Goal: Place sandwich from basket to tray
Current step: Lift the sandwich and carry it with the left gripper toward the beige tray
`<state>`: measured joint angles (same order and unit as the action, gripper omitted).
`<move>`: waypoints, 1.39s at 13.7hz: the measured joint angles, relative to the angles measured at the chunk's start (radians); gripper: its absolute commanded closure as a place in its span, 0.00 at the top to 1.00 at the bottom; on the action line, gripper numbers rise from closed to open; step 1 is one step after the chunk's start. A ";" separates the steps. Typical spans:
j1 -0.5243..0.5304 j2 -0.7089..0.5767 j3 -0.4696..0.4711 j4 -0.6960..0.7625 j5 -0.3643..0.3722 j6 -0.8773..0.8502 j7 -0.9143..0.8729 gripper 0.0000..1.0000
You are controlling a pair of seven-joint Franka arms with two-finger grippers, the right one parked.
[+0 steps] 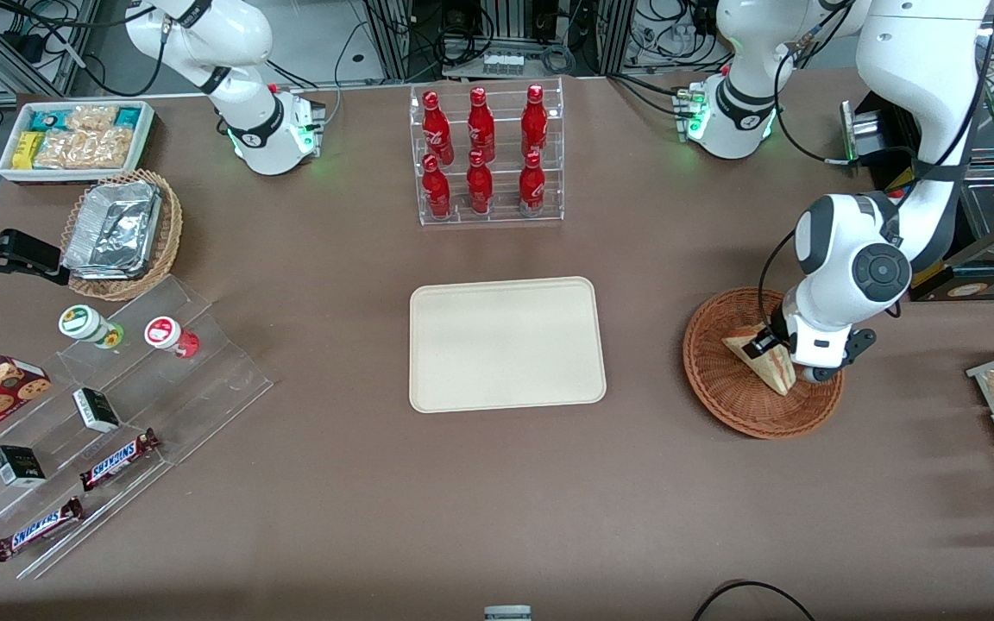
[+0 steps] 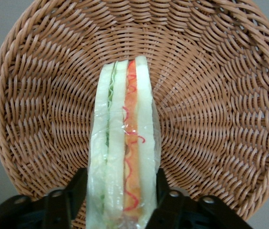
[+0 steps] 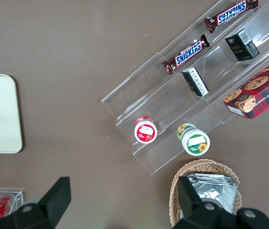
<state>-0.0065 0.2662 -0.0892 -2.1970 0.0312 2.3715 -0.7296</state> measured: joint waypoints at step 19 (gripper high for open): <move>-0.195 0.098 -0.278 0.378 0.000 -0.350 0.017 0.00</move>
<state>-0.2013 0.3639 -0.3672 -1.8187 0.0314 2.0219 -0.7130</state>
